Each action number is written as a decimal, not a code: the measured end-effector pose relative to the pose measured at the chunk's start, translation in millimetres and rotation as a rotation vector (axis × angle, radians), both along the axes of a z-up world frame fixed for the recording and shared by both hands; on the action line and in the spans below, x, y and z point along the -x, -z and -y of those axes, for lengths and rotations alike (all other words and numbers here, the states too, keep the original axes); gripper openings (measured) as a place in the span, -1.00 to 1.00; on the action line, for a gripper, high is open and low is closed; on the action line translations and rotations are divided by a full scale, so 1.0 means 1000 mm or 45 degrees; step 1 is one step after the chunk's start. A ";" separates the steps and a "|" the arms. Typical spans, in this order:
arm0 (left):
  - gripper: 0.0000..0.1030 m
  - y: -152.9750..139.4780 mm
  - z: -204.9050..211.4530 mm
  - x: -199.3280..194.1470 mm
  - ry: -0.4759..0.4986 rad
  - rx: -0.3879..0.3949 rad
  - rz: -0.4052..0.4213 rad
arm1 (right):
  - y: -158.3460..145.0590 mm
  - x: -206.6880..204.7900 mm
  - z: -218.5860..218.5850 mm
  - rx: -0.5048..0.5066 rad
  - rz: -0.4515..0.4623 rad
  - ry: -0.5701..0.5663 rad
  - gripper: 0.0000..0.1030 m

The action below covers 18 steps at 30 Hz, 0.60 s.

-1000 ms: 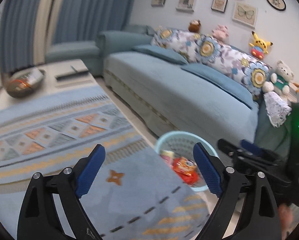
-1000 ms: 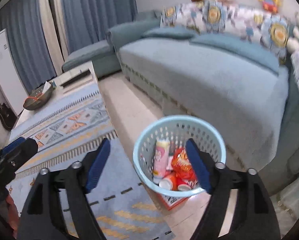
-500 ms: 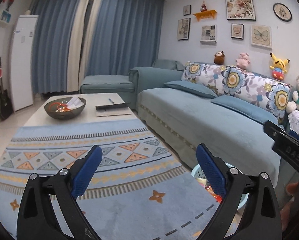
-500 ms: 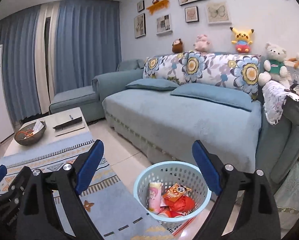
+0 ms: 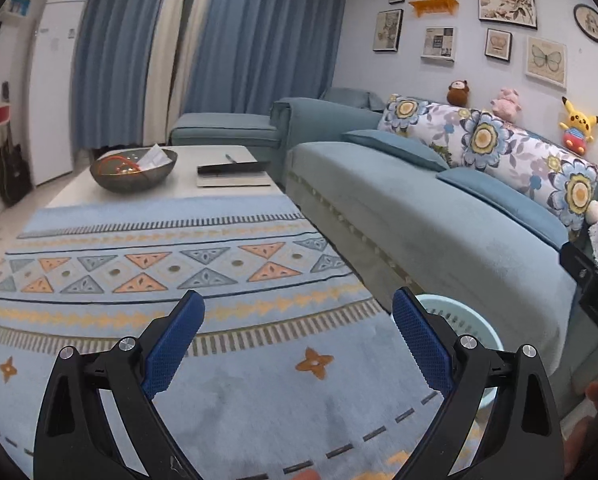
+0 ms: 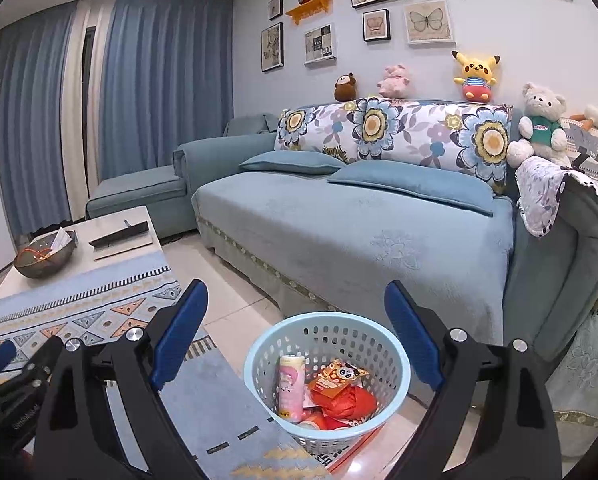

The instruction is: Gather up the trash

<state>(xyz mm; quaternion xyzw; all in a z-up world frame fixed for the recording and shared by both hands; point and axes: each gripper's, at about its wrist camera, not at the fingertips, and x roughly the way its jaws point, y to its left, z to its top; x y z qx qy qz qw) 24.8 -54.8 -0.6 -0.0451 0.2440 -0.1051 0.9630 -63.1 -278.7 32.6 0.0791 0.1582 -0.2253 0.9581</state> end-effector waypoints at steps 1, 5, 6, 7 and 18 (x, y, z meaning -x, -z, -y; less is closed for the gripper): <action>0.79 0.000 0.000 0.000 -0.017 -0.013 0.007 | 0.000 0.000 -0.001 0.003 0.001 0.000 0.66; 0.79 0.001 -0.001 0.001 -0.048 -0.030 0.031 | 0.003 -0.001 0.000 0.002 -0.008 -0.008 0.66; 0.79 0.000 0.000 0.002 -0.052 -0.035 0.035 | 0.003 0.000 -0.001 0.004 -0.006 -0.007 0.66; 0.79 0.000 0.000 0.002 -0.057 -0.038 0.038 | 0.004 0.001 -0.001 0.004 -0.002 -0.007 0.66; 0.79 -0.002 0.000 0.002 -0.070 -0.057 0.058 | 0.005 0.002 -0.006 0.035 0.017 0.012 0.66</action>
